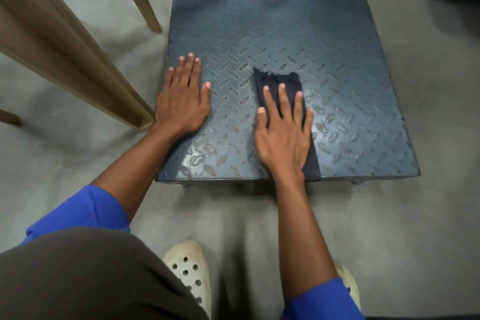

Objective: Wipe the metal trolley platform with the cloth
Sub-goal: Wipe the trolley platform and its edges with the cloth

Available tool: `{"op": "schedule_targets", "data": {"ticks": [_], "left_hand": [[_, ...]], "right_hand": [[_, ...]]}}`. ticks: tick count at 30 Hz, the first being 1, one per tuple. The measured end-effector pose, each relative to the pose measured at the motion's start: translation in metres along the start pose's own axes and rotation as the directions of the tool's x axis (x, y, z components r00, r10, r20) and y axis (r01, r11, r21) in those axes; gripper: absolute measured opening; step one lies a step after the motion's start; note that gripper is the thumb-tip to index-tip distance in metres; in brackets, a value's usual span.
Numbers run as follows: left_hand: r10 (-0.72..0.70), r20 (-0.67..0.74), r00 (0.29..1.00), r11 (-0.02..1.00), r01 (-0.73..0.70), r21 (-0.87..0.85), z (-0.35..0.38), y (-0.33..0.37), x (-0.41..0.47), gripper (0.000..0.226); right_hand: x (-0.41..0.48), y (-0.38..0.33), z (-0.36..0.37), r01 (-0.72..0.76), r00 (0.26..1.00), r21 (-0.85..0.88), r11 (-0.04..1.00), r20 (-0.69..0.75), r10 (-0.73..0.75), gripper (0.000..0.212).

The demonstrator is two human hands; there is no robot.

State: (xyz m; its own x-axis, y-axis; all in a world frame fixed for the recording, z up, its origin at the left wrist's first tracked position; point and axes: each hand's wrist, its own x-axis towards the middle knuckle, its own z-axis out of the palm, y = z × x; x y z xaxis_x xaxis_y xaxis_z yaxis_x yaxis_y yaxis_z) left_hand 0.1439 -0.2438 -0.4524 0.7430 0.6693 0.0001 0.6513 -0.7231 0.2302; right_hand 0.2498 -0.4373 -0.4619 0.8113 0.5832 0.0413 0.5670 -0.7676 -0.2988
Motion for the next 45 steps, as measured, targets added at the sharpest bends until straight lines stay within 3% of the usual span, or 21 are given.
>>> {"op": "schedule_targets", "data": {"ticks": [4, 9, 13, 17, 20, 24, 28, 32, 35, 38, 41, 45], "left_hand": [[-0.002, -0.014, 1.0, 1.0, 0.002, 0.013, 0.004, -0.001, -0.008, 0.068], [-0.02, -0.022, 1.0, 1.0, 0.02, 0.015, 0.004, 0.003, -0.008, 0.068], [-0.05, -0.023, 0.998, 0.999, 0.05, 0.009, 0.008, 0.018, -0.015, 0.07], [0.006, -0.018, 1.0, 1.0, -0.006, -0.001, 0.016, 0.046, -0.014, 0.071], [0.052, -0.023, 0.998, 0.999, -0.052, 0.01, 0.021, 0.061, -0.01, 0.071], [0.05, -0.03, 0.998, 0.999, -0.05, 0.003, 0.022, 0.065, -0.009, 0.072], [0.067, -0.012, 0.998, 0.998, -0.067, 0.012, 0.024, 0.067, -0.013, 0.072], [0.129, -0.017, 0.991, 0.992, -0.129, 0.014, 0.031, 0.082, -0.018, 0.07], [0.145, -0.017, 0.989, 0.989, -0.145, 0.012, 0.034, 0.089, -0.018, 0.069], [0.144, -0.023, 0.989, 0.99, -0.144, 0.005, 0.033, 0.087, -0.018, 0.069], [0.156, -0.026, 0.987, 0.988, -0.156, -0.001, 0.032, 0.084, -0.019, 0.069], [0.159, -0.032, 0.987, 0.987, -0.159, 0.01, 0.035, 0.084, -0.02, 0.069]], "right_hand": [[0.055, -0.004, -0.001, -0.065, 0.998, 0.041, 0.997, -0.004, 0.065, 0.058], [0.009, -0.028, 0.004, 0.124, 0.992, 0.048, 0.991, 0.007, -0.124, 0.056], [-0.014, 0.042, -0.017, -0.083, 0.996, -0.024, 0.996, 0.016, 0.084, 0.056], [0.035, 0.085, -0.033, -0.221, 0.975, -0.005, 0.975, 0.005, 0.221, 0.059], [0.053, 0.053, -0.023, -0.135, 0.991, -0.005, 0.991, 0.018, 0.135, 0.06], [0.009, 0.028, -0.017, -0.015, 1.0, -0.006, 1.0, 0.017, 0.015, 0.056], [-0.016, 0.084, -0.035, -0.145, 0.989, -0.033, 0.989, 0.026, 0.146, 0.056], [0.039, 0.106, -0.04, -0.322, 0.946, 0.009, 0.947, -0.05, 0.322, 0.058], [0.053, 0.067, -0.028, -0.199, 0.979, 0.011, 0.98, -0.052, 0.2, 0.059], [0.002, 0.043, -0.02, -0.103, 0.994, -0.006, 0.995, -0.04, 0.103, 0.057], [-0.04, 0.065, -0.023, -0.205, 0.978, -0.043, 0.978, -0.05, 0.203, 0.056], [-0.013, 0.095, -0.03, -0.385, 0.922, -0.044, 0.922, -0.069, 0.382, 0.059]]}}
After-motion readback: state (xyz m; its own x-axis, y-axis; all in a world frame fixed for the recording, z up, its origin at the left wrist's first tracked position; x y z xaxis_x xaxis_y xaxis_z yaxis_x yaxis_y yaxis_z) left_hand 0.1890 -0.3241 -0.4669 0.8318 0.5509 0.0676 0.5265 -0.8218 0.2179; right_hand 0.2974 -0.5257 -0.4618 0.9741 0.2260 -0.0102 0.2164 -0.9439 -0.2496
